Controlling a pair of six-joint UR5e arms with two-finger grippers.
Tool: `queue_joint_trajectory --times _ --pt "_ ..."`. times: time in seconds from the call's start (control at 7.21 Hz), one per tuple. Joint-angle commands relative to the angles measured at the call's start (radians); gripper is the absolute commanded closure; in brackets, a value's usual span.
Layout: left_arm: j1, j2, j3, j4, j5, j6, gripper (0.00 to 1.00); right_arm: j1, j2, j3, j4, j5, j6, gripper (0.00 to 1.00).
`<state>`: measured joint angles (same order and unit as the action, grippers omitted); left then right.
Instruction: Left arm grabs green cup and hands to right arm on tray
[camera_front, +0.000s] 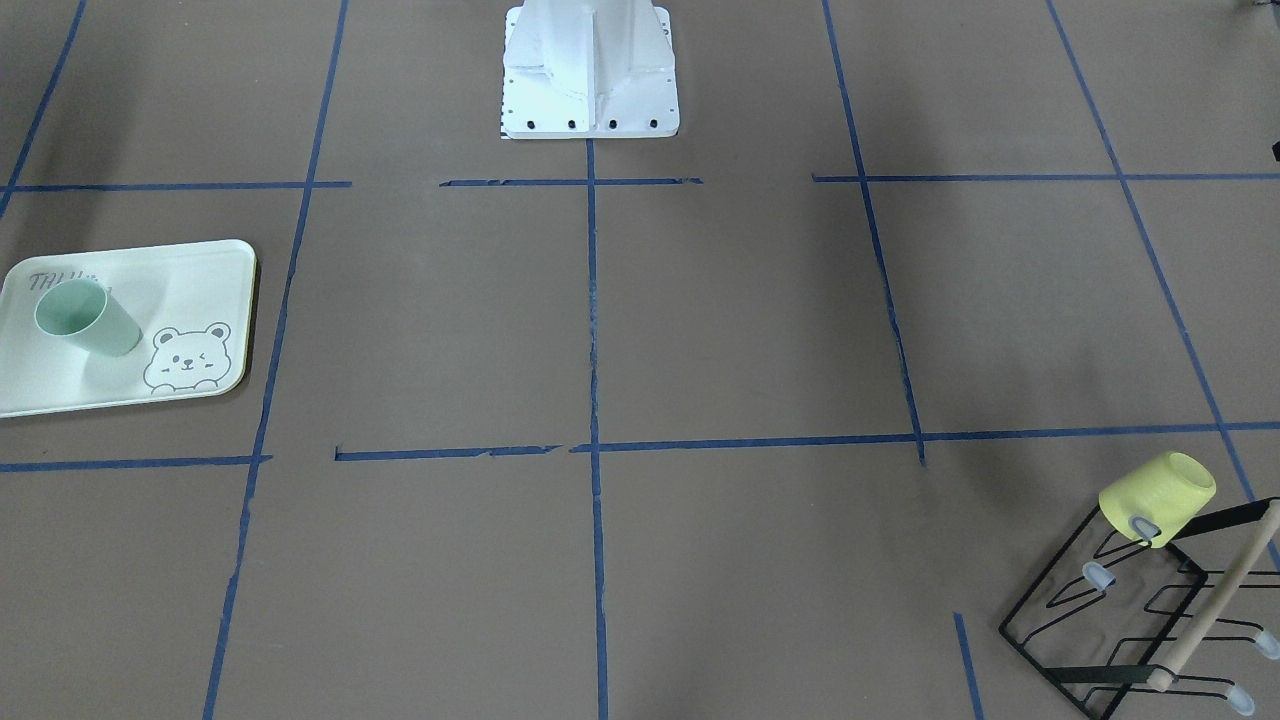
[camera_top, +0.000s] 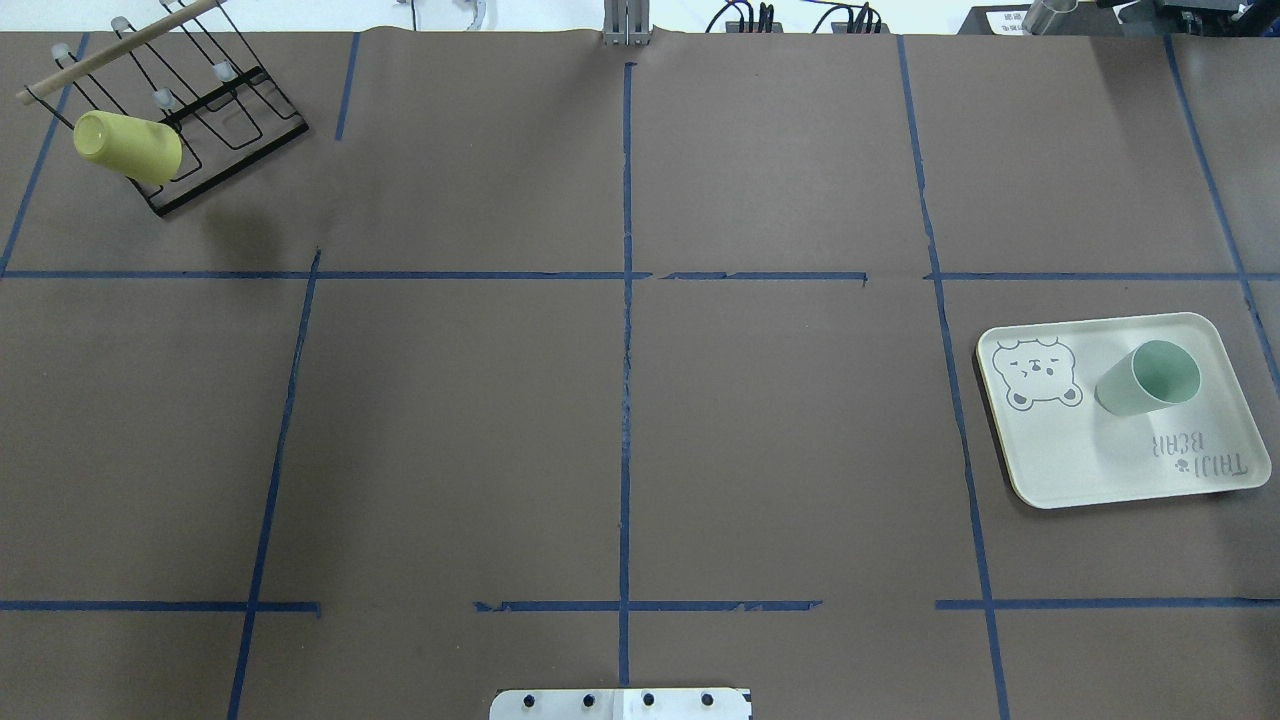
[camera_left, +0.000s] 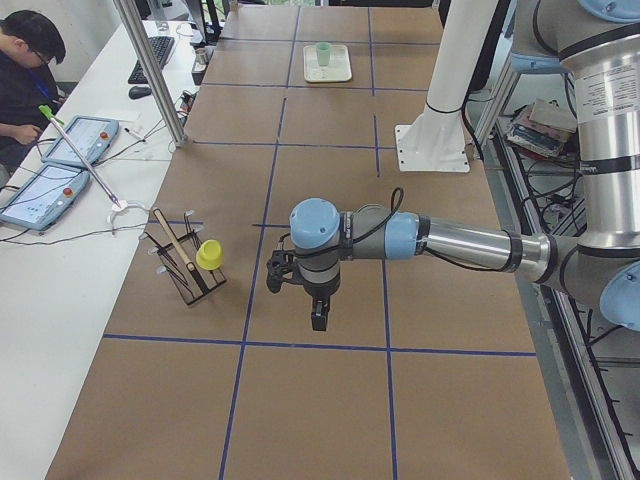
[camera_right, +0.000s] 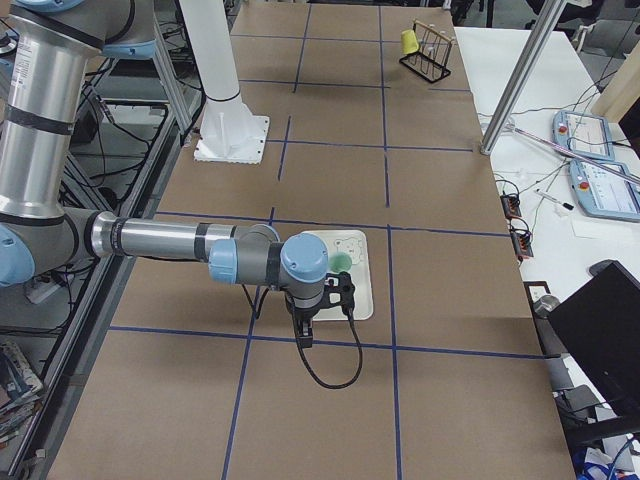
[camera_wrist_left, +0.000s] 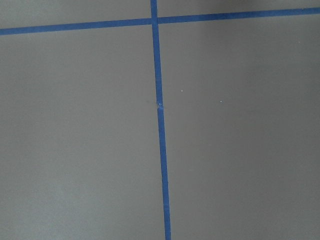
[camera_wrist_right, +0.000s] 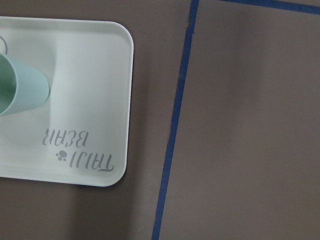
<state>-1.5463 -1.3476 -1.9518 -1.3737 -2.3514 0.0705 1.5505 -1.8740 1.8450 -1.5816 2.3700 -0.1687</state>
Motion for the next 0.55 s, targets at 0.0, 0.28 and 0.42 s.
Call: queue_joint_trajectory --times 0.0,0.28,0.42 --pt "0.000 0.002 0.005 0.004 0.001 0.000 0.00 0.000 0.003 -0.001 0.000 0.000 0.000 0.00" --pt "0.000 0.021 0.011 0.005 0.001 0.002 0.00 0.000 0.003 -0.001 0.000 0.000 0.000 0.00" --pt "0.000 0.022 0.013 0.005 0.001 0.002 0.00 0.000 0.003 -0.001 0.000 0.000 0.000 0.00"
